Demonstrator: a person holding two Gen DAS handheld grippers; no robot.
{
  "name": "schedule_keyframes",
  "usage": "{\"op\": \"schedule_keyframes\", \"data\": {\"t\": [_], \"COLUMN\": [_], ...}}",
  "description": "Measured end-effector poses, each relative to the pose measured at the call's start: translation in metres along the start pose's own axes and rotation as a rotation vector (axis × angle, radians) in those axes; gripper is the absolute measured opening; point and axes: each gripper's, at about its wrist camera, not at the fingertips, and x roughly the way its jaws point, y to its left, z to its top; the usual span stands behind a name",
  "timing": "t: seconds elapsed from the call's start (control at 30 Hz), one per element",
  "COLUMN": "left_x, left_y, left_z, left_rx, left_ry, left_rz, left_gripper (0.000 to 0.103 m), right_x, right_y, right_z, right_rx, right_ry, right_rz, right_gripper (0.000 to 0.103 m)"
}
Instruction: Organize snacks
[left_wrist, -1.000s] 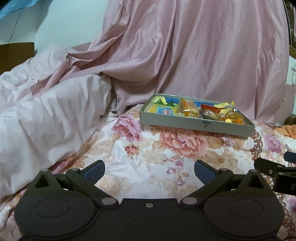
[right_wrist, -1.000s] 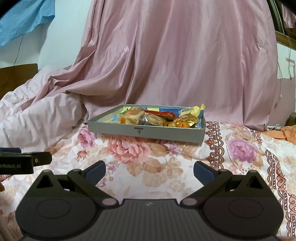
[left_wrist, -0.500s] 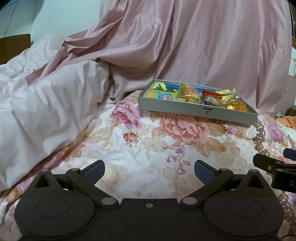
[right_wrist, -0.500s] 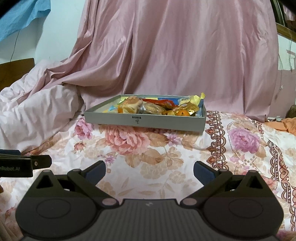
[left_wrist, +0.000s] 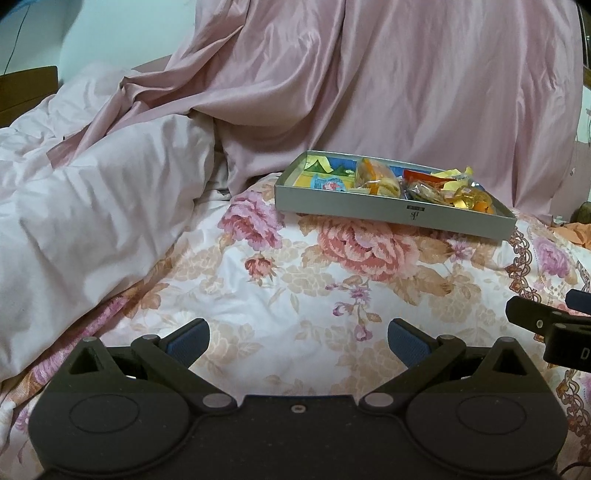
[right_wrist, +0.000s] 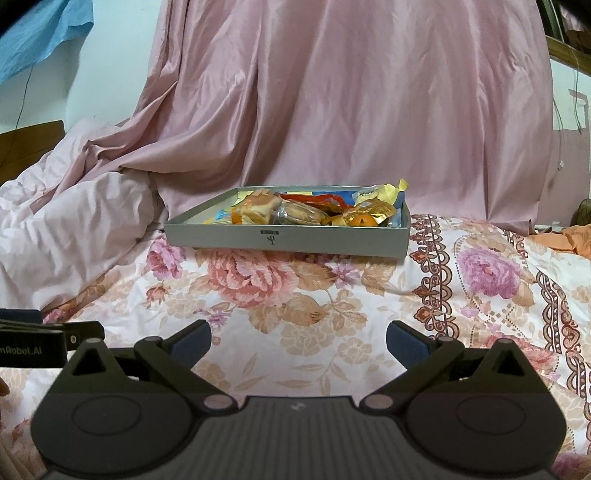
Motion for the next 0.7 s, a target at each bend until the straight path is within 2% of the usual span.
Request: {"op": "schedule_keyframes", "data": {"t": [0.7], "left_x": [-0.0001], "left_y": [-0.0006], "left_z": [-0.0001], "left_rx": [0.000], "left_ry": [0.001], "left_rz": [0.001], "left_gripper": [0.102], "right_x": [0.0010], "right_y": [0.0030], "right_z": [-0.0024], "right_rx": [-0.001], "right_ry": [0.013], "right_rz": [0.004], "right_gripper": [0.103]}}
